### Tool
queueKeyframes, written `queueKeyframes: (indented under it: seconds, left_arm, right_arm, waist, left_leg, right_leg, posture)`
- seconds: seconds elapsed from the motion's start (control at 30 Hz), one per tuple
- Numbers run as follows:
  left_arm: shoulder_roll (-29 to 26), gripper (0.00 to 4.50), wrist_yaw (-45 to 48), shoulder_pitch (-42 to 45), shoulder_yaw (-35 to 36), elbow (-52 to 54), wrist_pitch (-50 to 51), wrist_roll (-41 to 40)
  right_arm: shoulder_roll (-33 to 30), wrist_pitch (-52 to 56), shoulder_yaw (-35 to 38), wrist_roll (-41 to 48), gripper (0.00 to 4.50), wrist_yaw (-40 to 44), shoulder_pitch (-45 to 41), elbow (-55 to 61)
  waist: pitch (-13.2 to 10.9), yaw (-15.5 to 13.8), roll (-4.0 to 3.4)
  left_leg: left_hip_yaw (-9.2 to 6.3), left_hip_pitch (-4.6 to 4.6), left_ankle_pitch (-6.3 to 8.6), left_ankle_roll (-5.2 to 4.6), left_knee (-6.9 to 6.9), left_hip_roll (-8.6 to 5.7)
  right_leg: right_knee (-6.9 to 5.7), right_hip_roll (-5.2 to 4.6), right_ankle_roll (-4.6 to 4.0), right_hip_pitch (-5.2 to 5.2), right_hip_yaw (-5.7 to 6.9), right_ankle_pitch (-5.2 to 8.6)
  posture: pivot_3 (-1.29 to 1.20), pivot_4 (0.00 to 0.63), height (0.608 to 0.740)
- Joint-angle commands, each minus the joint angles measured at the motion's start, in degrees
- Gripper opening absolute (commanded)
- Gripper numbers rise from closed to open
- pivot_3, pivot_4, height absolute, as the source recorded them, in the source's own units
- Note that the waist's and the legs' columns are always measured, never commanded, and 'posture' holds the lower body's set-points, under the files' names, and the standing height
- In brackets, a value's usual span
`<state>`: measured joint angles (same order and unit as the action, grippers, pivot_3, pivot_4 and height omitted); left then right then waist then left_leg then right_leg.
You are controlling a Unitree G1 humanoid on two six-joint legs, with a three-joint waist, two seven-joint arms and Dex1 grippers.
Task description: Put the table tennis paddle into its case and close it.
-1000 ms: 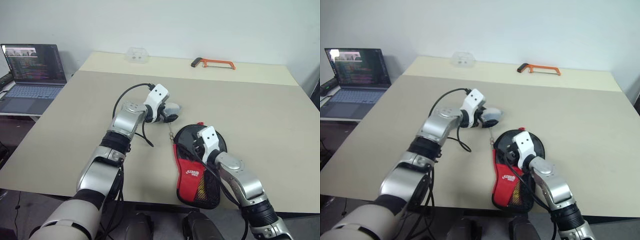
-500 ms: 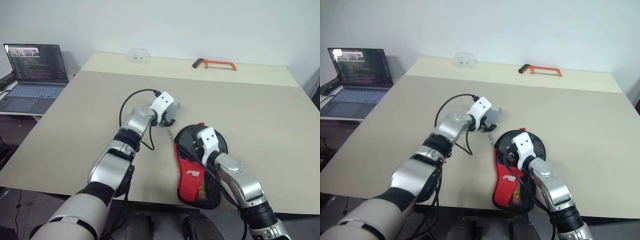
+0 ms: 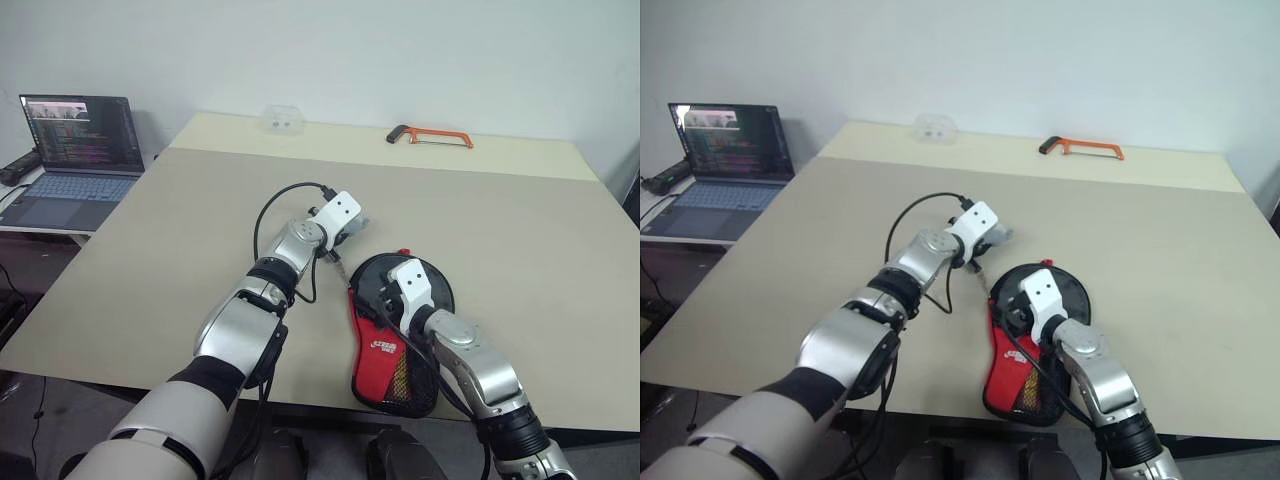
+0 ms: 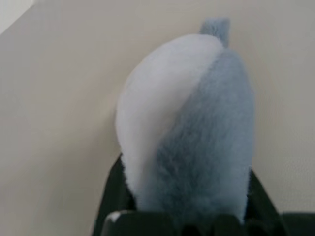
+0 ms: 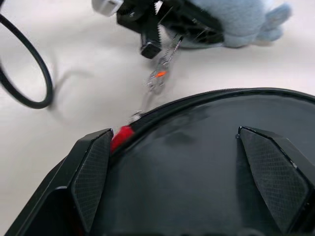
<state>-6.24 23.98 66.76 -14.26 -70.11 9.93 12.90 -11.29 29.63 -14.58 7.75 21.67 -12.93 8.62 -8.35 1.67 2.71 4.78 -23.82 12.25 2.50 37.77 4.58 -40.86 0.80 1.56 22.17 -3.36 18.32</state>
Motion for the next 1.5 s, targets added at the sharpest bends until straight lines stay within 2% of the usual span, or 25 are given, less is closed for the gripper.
queueKeyframes:
  seconds: [0.03, 0.53, 0.87, 1.5]
  left_arm:
    - [1.1, 0.67, -0.6, 1.3, 0.1, -1.3, -1.5, 0.9]
    - [4.9, 0.66, -7.4, 11.5, -2.0, -7.0, -9.3, 7.9]
    - [12.8, 0.66, -12.9, 17.2, -4.4, -8.9, -9.1, 13.4]
    - [26.0, 0.66, -17.8, 19.8, -15.2, -9.1, -17.4, 24.5]
  right_arm:
    - [-0.2, 1.5, -0.8, -0.4, 4.50, 0.9, 0.8, -1.4]
    - [-0.4, 1.7, -1.4, -1.6, 4.50, 1.8, 1.2, -0.8]
    - [-0.6, 2.9, -2.3, -2.8, 4.50, 2.2, 2.6, 1.5]
    - [0.1, 7.2, -3.0, -4.0, 4.50, -1.3, 5.5, 6.9]
  waist:
    - [0.0, 0.0, 0.00]
    - [-0.1, 0.1, 0.05]
    - [-0.1, 0.1, 0.03]
    - [-0.1, 0.0, -0.01]
  left_leg:
    - [0.00, -0.01, 0.00, 0.00, 0.00, 0.00]
    - [0.01, -0.07, 0.02, 0.02, -0.21, -0.01]
    - [0.02, -0.12, 0.02, 0.07, -0.91, -0.05]
    - [0.01, -0.16, 0.06, 0.12, -0.94, -0.07]
  right_leg:
    - [-0.01, 0.00, 0.00, 0.00, 0.00, 0.00]
    - [0.14, 0.01, 0.01, 0.10, -0.04, 0.00]
    - [0.93, 0.01, -0.05, 0.12, -0.07, -0.04]
    - [0.99, -0.02, -0.01, 0.15, -0.19, 0.00]
  posture:
    - [0.00, 0.150, 0.740]
    - [0.00, 0.150, 0.740]
    - [0.00, 0.150, 0.740]
    - [0.00, 0.150, 0.740]
